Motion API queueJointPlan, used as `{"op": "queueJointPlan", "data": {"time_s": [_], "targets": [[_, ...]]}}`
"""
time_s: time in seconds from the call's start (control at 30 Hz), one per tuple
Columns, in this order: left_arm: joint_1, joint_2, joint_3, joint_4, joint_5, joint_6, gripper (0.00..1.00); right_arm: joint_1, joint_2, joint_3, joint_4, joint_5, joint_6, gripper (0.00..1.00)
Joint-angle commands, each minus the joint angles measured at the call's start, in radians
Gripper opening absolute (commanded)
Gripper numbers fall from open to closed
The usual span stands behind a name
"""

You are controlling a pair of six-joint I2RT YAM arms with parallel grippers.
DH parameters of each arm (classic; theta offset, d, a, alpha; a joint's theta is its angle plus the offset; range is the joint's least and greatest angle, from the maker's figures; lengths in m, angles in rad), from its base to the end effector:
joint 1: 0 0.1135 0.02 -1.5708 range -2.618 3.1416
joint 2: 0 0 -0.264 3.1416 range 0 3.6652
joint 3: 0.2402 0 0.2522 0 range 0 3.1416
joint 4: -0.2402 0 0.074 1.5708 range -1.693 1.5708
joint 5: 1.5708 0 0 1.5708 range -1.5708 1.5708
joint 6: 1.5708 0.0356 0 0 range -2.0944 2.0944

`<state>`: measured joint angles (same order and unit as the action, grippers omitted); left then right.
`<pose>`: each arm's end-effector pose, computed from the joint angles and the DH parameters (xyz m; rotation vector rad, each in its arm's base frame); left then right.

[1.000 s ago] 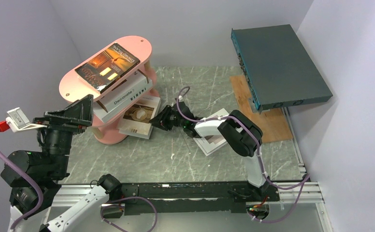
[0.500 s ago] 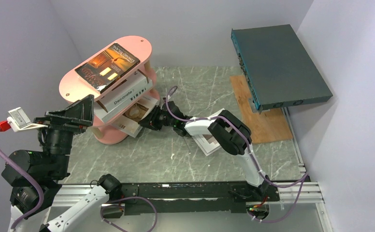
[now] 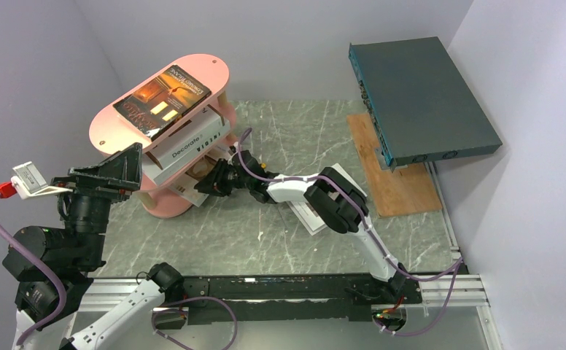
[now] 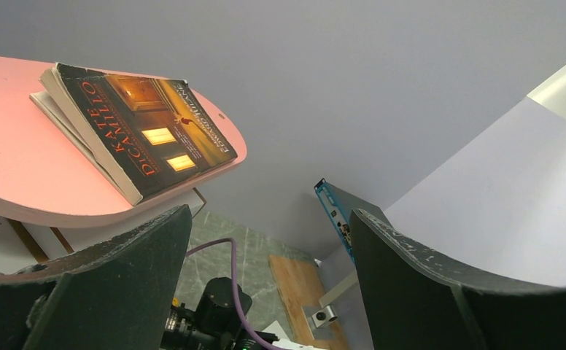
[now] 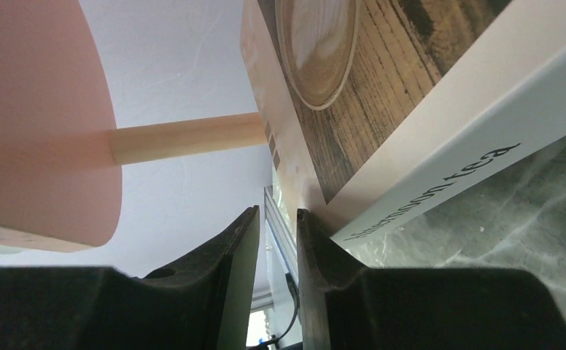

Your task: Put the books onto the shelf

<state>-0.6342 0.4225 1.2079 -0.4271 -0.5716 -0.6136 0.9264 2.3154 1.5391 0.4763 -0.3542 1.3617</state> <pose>0.0173 0.0112 0.4738 -0.4970 1.2072 -0.7262 0.3015 0.4218 0.1471 0.2024 2.3361 1.7328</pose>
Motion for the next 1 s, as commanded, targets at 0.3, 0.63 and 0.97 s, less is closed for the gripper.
{"op": "queueJointPlan", "data": {"time_s": [0.3,0.63,0.97], "targets": [[0.001,0.002,-0.006,0.027,0.01,-0.001,0.86,-0.09,-0.217,-0.184,0.024,0.018,-0.162,0.35],[0.002,0.009,-0.011,0.041,0.013,0.003,0.86,-0.15,-0.189,-0.196,-0.028,0.034,-0.19,0.47],[0.001,0.003,-0.012,0.034,0.01,0.003,0.86,-0.07,-0.08,-0.057,-0.053,0.019,-0.171,0.36]]}}
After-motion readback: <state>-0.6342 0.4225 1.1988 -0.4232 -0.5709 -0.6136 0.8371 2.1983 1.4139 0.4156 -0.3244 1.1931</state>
